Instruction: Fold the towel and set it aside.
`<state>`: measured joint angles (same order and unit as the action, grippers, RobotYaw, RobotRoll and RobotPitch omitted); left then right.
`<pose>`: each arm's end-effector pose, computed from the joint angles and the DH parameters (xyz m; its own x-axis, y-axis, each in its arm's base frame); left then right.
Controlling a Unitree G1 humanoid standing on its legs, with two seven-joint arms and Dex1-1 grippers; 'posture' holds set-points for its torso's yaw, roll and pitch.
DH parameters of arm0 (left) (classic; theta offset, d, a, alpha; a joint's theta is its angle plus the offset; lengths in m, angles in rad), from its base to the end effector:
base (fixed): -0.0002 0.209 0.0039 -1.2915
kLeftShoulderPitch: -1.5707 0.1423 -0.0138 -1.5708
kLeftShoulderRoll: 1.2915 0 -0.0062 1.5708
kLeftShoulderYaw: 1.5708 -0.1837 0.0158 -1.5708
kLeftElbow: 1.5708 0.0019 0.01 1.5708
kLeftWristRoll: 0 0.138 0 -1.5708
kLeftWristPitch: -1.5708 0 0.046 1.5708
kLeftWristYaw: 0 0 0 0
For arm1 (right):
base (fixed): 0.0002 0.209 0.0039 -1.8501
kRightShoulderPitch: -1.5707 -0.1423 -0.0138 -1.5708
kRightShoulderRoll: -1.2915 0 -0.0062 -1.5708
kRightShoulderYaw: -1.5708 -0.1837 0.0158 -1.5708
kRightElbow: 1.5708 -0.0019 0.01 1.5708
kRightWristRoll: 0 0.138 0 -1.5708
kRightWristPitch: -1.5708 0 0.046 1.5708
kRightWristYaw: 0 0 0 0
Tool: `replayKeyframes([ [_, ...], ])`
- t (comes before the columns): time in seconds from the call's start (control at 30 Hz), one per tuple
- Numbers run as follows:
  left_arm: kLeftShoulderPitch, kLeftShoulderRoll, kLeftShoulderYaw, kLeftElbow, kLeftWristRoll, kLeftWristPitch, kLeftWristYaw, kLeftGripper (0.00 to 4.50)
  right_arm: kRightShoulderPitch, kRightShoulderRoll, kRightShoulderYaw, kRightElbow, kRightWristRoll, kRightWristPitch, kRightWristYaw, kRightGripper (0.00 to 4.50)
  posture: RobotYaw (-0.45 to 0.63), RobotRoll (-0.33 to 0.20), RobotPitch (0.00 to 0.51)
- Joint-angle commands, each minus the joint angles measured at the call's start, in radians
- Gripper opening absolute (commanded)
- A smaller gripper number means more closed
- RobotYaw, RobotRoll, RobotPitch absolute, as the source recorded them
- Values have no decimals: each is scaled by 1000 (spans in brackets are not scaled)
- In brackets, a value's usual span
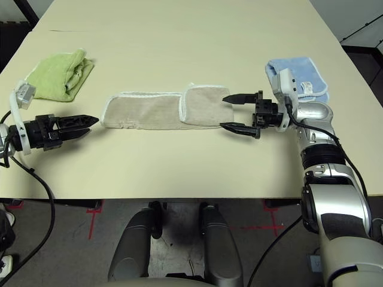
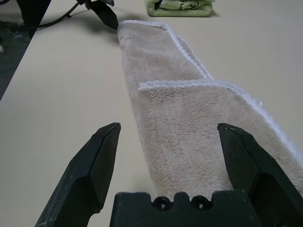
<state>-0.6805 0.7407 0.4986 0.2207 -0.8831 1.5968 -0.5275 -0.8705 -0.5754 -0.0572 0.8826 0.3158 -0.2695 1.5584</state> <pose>0.2508 0.3052 0.2102 0.6631 -0.6642 -0.3451 0.3169 0.6668 -0.6745 0.3320 -0.2739 0.1799 0.2649 0.9596 -0.0944 -0.9117 0.2174 -0.3486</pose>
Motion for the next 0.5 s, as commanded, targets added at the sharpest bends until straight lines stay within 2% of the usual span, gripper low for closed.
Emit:
replayKeyframes([
  [0.03,-15,-18,2,32,6,18,20,4500,7,-3,-2,-38,-4,11,0,4451,-27,0,263],
  [0.27,2,10,-56,45,-30,18,27,4500,38,-7,-2,-145,11,69,-16,4451,-32,0,265],
  [0.5,4,1,-40,55,-74,18,59,4500,42,-7,4,-233,12,141,-47,4451,-30,0,266],
])
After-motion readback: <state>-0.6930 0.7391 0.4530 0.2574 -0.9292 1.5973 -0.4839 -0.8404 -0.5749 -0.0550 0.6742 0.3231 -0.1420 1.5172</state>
